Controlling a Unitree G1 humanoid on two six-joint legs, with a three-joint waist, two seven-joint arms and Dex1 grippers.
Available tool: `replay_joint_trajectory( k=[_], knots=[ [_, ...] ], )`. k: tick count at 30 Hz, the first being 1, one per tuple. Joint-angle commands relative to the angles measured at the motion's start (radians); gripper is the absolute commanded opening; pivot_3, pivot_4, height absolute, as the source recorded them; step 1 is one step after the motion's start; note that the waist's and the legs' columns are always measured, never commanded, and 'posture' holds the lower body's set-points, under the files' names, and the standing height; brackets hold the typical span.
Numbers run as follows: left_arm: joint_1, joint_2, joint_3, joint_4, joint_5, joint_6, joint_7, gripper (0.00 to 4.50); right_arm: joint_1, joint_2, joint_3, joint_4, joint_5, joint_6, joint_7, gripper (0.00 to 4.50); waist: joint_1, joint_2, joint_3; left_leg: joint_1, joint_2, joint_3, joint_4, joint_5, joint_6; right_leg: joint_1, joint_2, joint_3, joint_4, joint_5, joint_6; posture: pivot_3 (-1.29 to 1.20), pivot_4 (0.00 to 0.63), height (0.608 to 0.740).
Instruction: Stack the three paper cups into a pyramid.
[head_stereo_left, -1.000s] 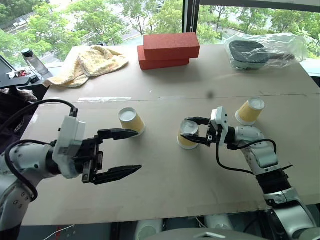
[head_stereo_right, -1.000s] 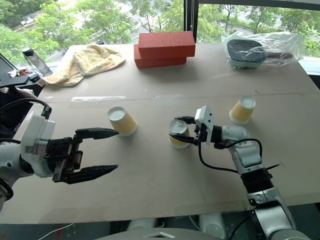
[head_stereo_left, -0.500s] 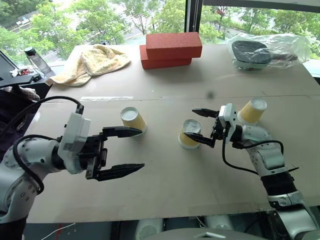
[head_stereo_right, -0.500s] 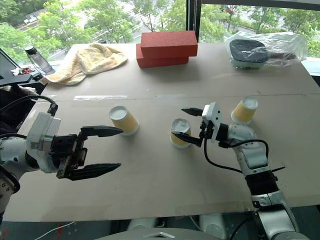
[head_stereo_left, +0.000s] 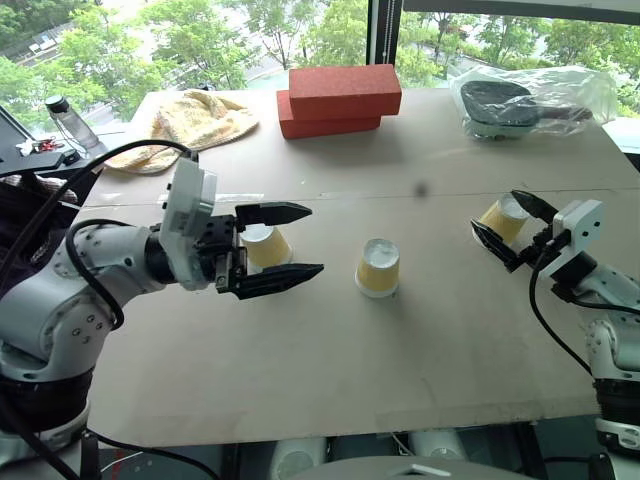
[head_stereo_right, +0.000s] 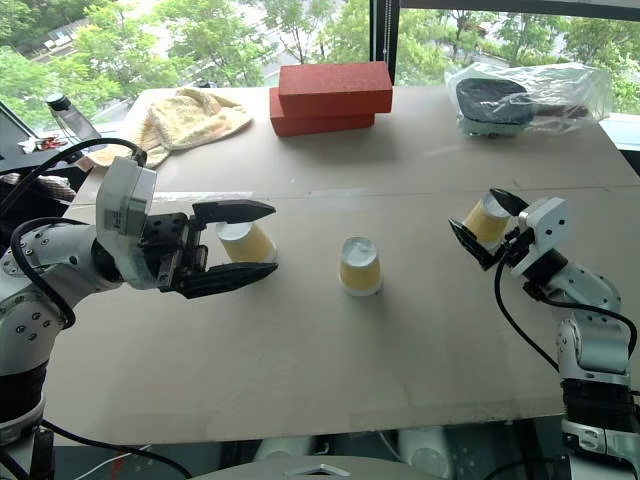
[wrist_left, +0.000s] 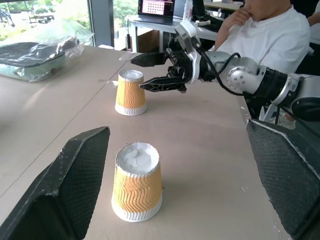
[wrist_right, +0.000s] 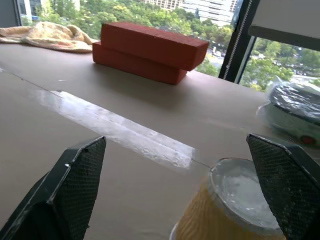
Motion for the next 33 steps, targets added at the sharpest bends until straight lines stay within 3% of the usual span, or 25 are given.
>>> replay_joint_trajectory(
  k=[1, 18, 21, 24, 26, 33],
  knots=[
    [-0.037, 0.004, -0.004, -0.007, -0.022, 0.041, 0.040, 4.50, -0.047, 0.013, -0.038, 0.049, -0.005, -0.038, -0.068, 4.45, -0.001, 0.000, 0.000, 0.000, 0.000, 0.000, 0.000, 0.000, -0.001, 0.000, 0.001, 0.000, 0.000, 0.000, 0.000, 0.00, 0.150, 0.730],
    [-0.006, 0.005, 0.006, -0.011, 0.039, 0.036, 0.040, 4.50, -0.168, 0.044, -0.037, 0.227, 0.045, 0.011, -0.131, 4.45, 0.003, 0.001, 0.001, -0.001, 0.000, -0.001, 0.000, 0.001, -0.002, -0.001, 0.001, 0.000, 0.001, 0.000, 0.000, 0.00, 0.150, 0.730],
    [-0.004, 0.006, 0.006, -0.013, 0.042, 0.035, 0.039, 4.50, -0.163, 0.050, -0.034, 0.218, 0.058, 0.033, -0.131, 3.77, 0.003, 0.001, 0.001, -0.001, 0.000, 0.000, 0.000, 0.001, -0.002, -0.001, 0.001, 0.000, 0.001, 0.000, 0.000, 0.00, 0.150, 0.730],
    [-0.004, 0.004, 0.003, -0.015, 0.046, 0.034, 0.037, 4.50, -0.158, 0.048, -0.027, 0.212, 0.052, 0.039, -0.128, 2.51, 0.003, 0.001, 0.001, -0.001, 0.000, -0.001, 0.000, 0.001, -0.002, -0.001, 0.001, 0.000, 0.001, 0.000, 0.000, 0.00, 0.150, 0.730],
    [-0.007, 0.003, 0.002, -0.013, 0.049, 0.032, 0.033, 4.50, -0.155, 0.046, -0.024, 0.211, 0.048, 0.037, -0.127, 2.00, 0.003, 0.001, 0.001, -0.001, 0.000, -0.001, 0.000, 0.001, -0.002, -0.001, 0.001, 0.000, 0.001, 0.000, 0.000, 0.00, 0.150, 0.730],
    [0.003, 0.007, 0.005, -0.006, 0.066, 0.011, 0.003, 4.50, -0.102, 0.036, 0.002, 0.071, 0.114, 0.072, -0.025, 2.00, 0.003, 0.001, 0.001, -0.001, 0.000, -0.001, 0.000, 0.001, -0.002, -0.001, 0.001, 0.000, 0.001, 0.000, 0.000, 0.00, 0.150, 0.730]
  ],
)
